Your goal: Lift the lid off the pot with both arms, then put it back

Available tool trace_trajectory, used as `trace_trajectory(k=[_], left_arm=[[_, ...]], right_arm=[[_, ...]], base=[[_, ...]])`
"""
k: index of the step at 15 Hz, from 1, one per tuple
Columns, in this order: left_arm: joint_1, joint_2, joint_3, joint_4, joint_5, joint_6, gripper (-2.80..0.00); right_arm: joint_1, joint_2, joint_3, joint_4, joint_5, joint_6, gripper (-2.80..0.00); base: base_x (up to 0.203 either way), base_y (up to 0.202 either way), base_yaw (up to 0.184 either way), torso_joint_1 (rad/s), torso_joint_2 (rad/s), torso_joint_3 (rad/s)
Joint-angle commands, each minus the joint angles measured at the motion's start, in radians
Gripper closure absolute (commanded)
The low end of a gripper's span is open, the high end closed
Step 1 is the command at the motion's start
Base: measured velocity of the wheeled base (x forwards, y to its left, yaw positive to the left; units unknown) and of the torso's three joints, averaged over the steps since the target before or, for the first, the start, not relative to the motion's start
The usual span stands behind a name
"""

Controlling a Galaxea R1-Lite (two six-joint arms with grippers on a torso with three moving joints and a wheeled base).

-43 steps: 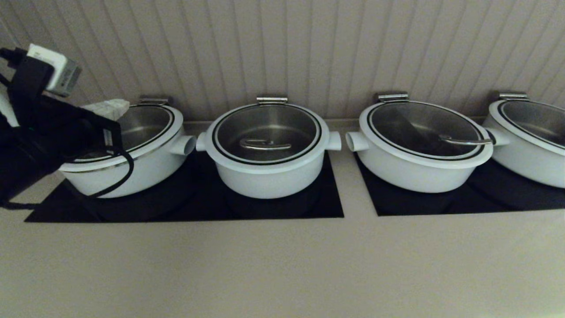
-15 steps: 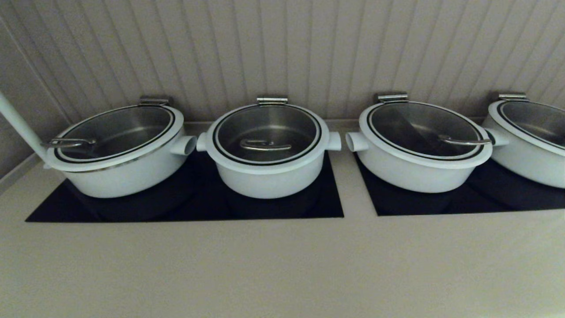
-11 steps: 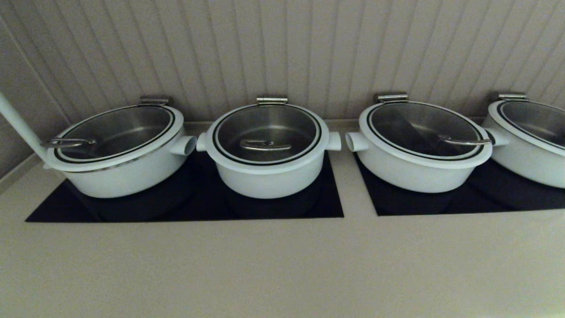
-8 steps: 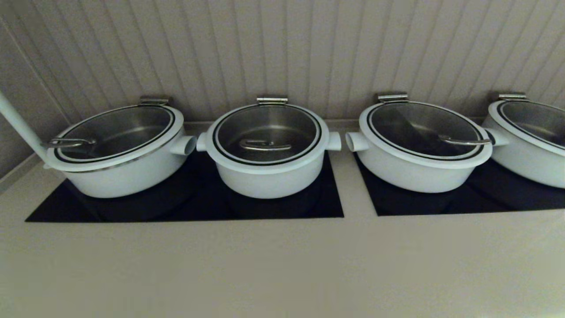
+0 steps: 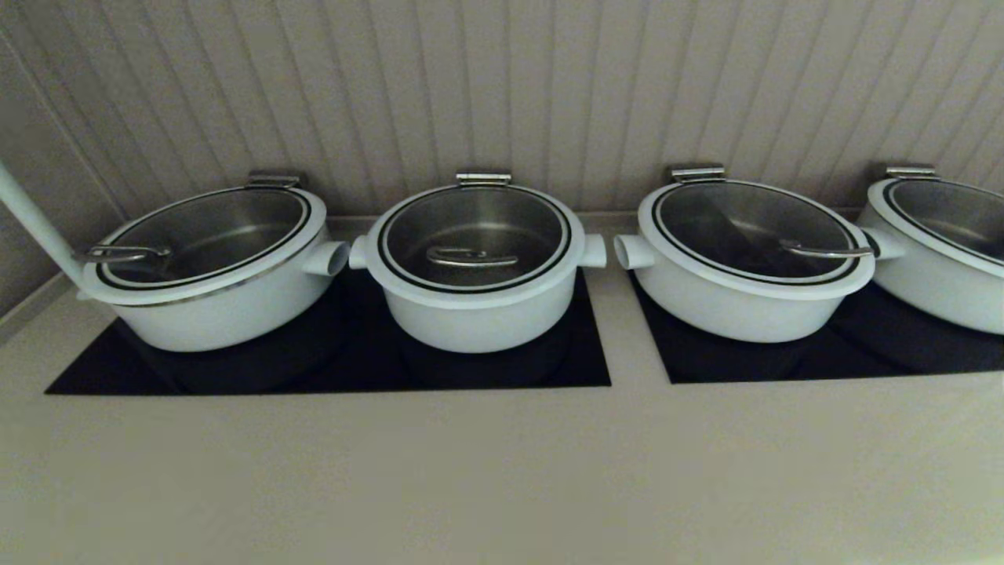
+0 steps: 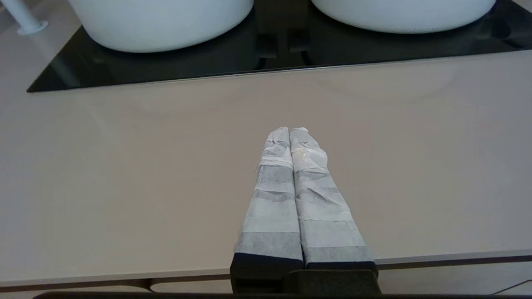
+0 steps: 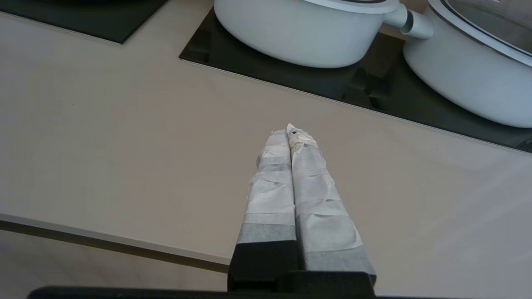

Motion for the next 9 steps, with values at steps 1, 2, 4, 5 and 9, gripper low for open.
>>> trace_trajectory(k=[1, 2, 4, 5, 9], left_arm=[[0.000, -0.001, 0.000, 0.000, 0.001, -0.001, 0.00], [0.000, -0.002, 0.000, 0.000, 0.002, -0.003, 0.00], [0.000, -0.001, 0.000, 0.000, 0.002, -0.007, 0.00], [0.000, 0.000, 0.000, 0.000, 0.002, -0.010, 0.00], [0.000, -0.002, 0.000, -0.002, 0.004, -0.022, 0.00]], right_arm=[[0.000, 0.001, -0.001, 0.002, 0.001, -0.003, 0.00], [0.000, 0.001, -0.001, 0.002, 0.001, -0.003, 0.00], [0.000, 0.001, 0.000, -0.001, 0.000, 0.001, 0.00], [0.000, 0.001, 0.000, -0.001, 0.000, -0.002, 0.00], [0.000, 0.001, 0.000, -0.001, 0.000, 0.001, 0.00]], base=[[0.000, 0.000, 0.000, 0.000, 0.00, 0.000], [0.000, 0.000, 0.000, 0.000, 0.00, 0.000], [0.000, 0.000, 0.000, 0.000, 0.00, 0.000], [0.000, 0.000, 0.000, 0.000, 0.00, 0.000], [0.000, 0.000, 0.000, 0.000, 0.00, 0.000]])
